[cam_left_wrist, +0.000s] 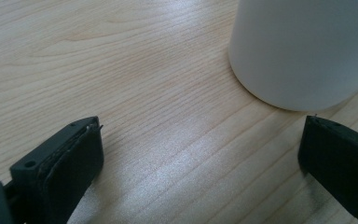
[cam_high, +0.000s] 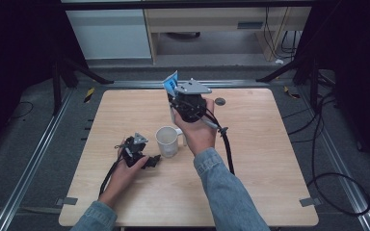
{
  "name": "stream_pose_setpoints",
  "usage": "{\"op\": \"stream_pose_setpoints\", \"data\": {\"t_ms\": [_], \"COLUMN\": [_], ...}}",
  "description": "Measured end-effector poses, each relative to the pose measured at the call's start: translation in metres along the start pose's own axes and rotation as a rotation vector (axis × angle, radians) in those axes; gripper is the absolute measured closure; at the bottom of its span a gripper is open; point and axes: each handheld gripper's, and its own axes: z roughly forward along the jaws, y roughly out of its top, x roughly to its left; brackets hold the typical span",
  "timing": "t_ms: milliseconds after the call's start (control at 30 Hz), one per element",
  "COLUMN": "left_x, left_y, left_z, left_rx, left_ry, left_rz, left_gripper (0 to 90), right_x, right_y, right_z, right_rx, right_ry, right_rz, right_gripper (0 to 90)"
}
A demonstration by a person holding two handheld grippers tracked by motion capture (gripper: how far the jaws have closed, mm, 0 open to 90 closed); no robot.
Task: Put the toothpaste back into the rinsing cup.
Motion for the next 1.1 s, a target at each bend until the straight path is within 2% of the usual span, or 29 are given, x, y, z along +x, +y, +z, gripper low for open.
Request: {"op": "stream_pose_setpoints", "data": {"t_ms": [167, 433, 667, 767, 1100], "left_x": [0.0, 0.0, 0.0, 0.0, 0.0], "left_y": [0.0, 0.0, 0.0, 0.0, 0.0], "left_z": [0.0, 0.0, 0.0, 0.0, 0.0], "left_rx": [-0.001, 0.002, -0.001, -0.001, 0.005], "left_ry": [0.001, -0.002, -0.001, -0.001, -0.003], "left_rz": [-0.001, 0.003, -0.001, -0.002, 0.006], "left_gripper": [0.0, 0.0, 0.0, 0.0, 0.0], "right_x": [0.005, 0.015, 0.022, 0.027, 0.036], "right_y": [-0.004, -0.015, -0.021, -0.025, -0.048], "right_z": [0.002, 0.006, 0.009, 0.011, 0.021], "right_rx": [-0.005, -0.019, -0.024, -0.028, -0.013], "right_ry": [0.001, -0.004, -0.004, -0.015, -0.01], "right_rz": [-0.001, 0.039, 0.055, 0.04, 0.063], "right_gripper": [73.3, 73.2, 73.2, 73.2, 73.1]}}
